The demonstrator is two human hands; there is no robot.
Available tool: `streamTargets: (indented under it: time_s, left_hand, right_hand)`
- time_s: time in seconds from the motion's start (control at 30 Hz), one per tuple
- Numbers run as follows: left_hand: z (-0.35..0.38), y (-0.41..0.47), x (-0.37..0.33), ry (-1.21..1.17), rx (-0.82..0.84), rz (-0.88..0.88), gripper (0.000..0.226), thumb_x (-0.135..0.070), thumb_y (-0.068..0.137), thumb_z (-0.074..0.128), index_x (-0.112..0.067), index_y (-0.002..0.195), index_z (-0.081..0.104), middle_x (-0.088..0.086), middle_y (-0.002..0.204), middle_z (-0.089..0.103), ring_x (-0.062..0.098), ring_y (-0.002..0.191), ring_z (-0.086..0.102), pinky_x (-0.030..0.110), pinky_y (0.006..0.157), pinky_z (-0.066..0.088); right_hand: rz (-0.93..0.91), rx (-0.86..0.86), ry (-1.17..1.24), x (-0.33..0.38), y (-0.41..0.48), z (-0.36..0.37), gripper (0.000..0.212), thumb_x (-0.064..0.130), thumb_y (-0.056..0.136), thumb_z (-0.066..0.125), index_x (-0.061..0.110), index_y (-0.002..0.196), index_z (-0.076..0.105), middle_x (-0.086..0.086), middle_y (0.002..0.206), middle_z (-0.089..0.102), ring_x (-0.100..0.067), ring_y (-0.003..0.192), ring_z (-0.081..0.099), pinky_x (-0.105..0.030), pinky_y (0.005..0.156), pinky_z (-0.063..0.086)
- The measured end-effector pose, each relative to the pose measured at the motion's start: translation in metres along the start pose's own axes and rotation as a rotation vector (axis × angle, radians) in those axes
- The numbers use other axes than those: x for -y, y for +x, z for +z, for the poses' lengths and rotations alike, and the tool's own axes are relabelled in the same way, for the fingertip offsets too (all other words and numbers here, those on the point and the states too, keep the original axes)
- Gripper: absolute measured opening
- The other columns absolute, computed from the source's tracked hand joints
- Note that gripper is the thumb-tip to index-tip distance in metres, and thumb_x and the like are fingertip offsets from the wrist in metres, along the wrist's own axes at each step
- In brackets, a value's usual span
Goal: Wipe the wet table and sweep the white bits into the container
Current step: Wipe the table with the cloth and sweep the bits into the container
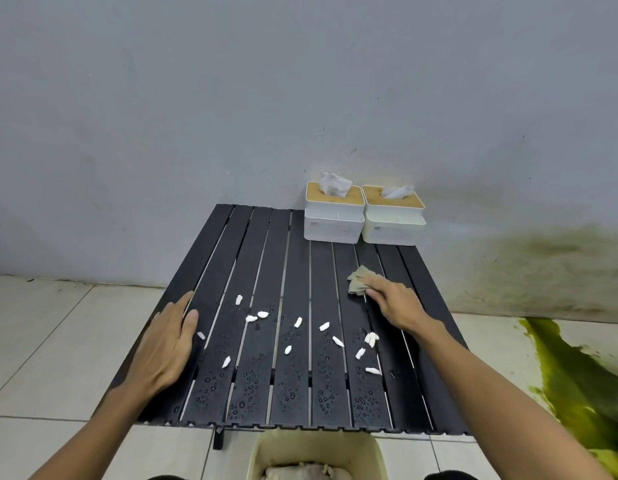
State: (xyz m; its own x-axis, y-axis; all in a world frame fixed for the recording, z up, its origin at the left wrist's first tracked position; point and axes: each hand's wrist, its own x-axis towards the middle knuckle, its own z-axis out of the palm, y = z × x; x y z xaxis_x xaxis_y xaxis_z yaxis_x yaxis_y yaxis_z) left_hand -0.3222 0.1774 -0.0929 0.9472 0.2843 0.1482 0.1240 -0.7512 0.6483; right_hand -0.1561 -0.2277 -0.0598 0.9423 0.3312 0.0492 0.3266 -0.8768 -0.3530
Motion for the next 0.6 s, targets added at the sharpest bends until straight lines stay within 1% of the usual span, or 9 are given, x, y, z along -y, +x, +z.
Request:
streamTargets:
  time_s: [0.07, 0.17, 0.27, 0.33, 0.4, 0.47, 0.53, 0.57, 0.6]
  left_hand:
    - [0.002, -0.006, -0.001, 0.013, -0.007, 0.002, 0.061, -0.057, 0.1, 0.015, -0.028, 0.152, 0.025, 0.002, 0.156, 0.035, 0.02, 0.148, 0.021, 0.039, 0.121, 0.014]
    - [0.005, -0.014, -0.002, 0.047, -0.009, 0.022, 0.071, -0.064, 0.094, 0.009, -0.028, 0.152, 0.026, 0.002, 0.155, 0.037, 0.017, 0.148, 0.02, 0.037, 0.121, 0.013]
    - [0.006, -0.018, -0.003, 0.066, 0.002, 0.033, 0.072, -0.065, 0.093, 0.007, -0.027, 0.151, 0.027, 0.002, 0.155, 0.036, 0.017, 0.148, 0.02, 0.036, 0.121, 0.012]
    - [0.007, -0.02, -0.005, 0.074, 0.006, 0.039, 0.073, -0.065, 0.092, 0.007, -0.026, 0.151, 0.028, 0.003, 0.153, 0.04, 0.017, 0.148, 0.019, 0.036, 0.121, 0.012]
    - [0.008, -0.024, -0.006, 0.092, 0.011, 0.057, 0.074, -0.065, 0.092, 0.007, -0.025, 0.151, 0.03, 0.002, 0.155, 0.037, 0.018, 0.148, 0.02, 0.036, 0.121, 0.012]
    - [0.011, -0.028, -0.008, 0.115, 0.017, 0.08, 0.073, -0.064, 0.093, 0.008, -0.025, 0.15, 0.031, 0.001, 0.157, 0.034, 0.018, 0.148, 0.019, 0.036, 0.121, 0.012]
    - [0.014, -0.032, -0.01, 0.144, 0.024, 0.098, 0.07, -0.062, 0.095, 0.01, -0.024, 0.151, 0.031, 0.001, 0.158, 0.032, 0.017, 0.149, 0.018, 0.038, 0.122, 0.012]
    - [0.015, -0.033, -0.011, 0.159, 0.029, 0.104, 0.07, -0.061, 0.095, 0.011, -0.024, 0.151, 0.032, 0.001, 0.158, 0.032, 0.018, 0.149, 0.018, 0.038, 0.122, 0.013]
    - [0.017, -0.035, -0.013, 0.17, 0.03, 0.109, 0.07, -0.06, 0.096, 0.011, -0.023, 0.15, 0.032, 0.001, 0.158, 0.032, 0.018, 0.149, 0.018, 0.039, 0.122, 0.013]
  right_hand:
    - [-0.042, -0.018, -0.027, 0.004, -0.017, 0.004, 0.035, 0.038, 0.104, 0.044, 0.043, 0.137, 0.054, 0.005, 0.137, 0.063, -0.031, 0.12, 0.062, -0.046, 0.093, 0.049]
    - [-0.118, -0.018, -0.003, 0.012, -0.049, 0.008, 0.034, 0.04, 0.104, 0.044, 0.046, 0.135, 0.055, 0.011, 0.141, 0.059, -0.023, 0.126, 0.059, -0.045, 0.096, 0.049]
    - [-0.2, 0.0, 0.039, 0.02, -0.079, 0.01, 0.034, 0.044, 0.102, 0.041, 0.046, 0.133, 0.055, 0.018, 0.136, 0.062, -0.016, 0.115, 0.065, -0.041, 0.091, 0.052]
    - [-0.237, 0.021, 0.141, 0.023, -0.094, 0.008, 0.03, 0.037, 0.103, 0.048, 0.042, 0.13, 0.06, 0.021, 0.13, 0.065, -0.008, 0.112, 0.066, -0.034, 0.091, 0.053]
    - [-0.238, 0.007, 0.317, 0.026, -0.102, -0.001, 0.03, 0.025, 0.103, 0.053, 0.038, 0.126, 0.065, 0.022, 0.123, 0.068, 0.003, 0.109, 0.065, -0.023, 0.091, 0.051]
    - [-0.156, -0.119, 0.466, 0.025, -0.102, -0.011, 0.032, 0.017, 0.102, 0.054, 0.036, 0.125, 0.066, 0.022, 0.121, 0.068, 0.009, 0.107, 0.062, -0.018, 0.091, 0.05]
    - [-0.056, -0.266, 0.472, 0.016, -0.096, -0.017, 0.032, 0.016, 0.103, 0.054, 0.033, 0.127, 0.065, 0.023, 0.126, 0.063, 0.004, 0.114, 0.061, -0.022, 0.098, 0.049]
    - [-0.026, -0.266, 0.415, 0.01, -0.093, -0.017, 0.033, 0.02, 0.103, 0.052, 0.033, 0.132, 0.063, 0.023, 0.133, 0.059, -0.003, 0.124, 0.057, -0.028, 0.104, 0.047]
    - [-0.009, -0.201, 0.326, 0.004, -0.091, -0.014, 0.036, 0.027, 0.104, 0.05, 0.034, 0.139, 0.056, 0.022, 0.144, 0.051, -0.009, 0.135, 0.049, -0.036, 0.11, 0.043]
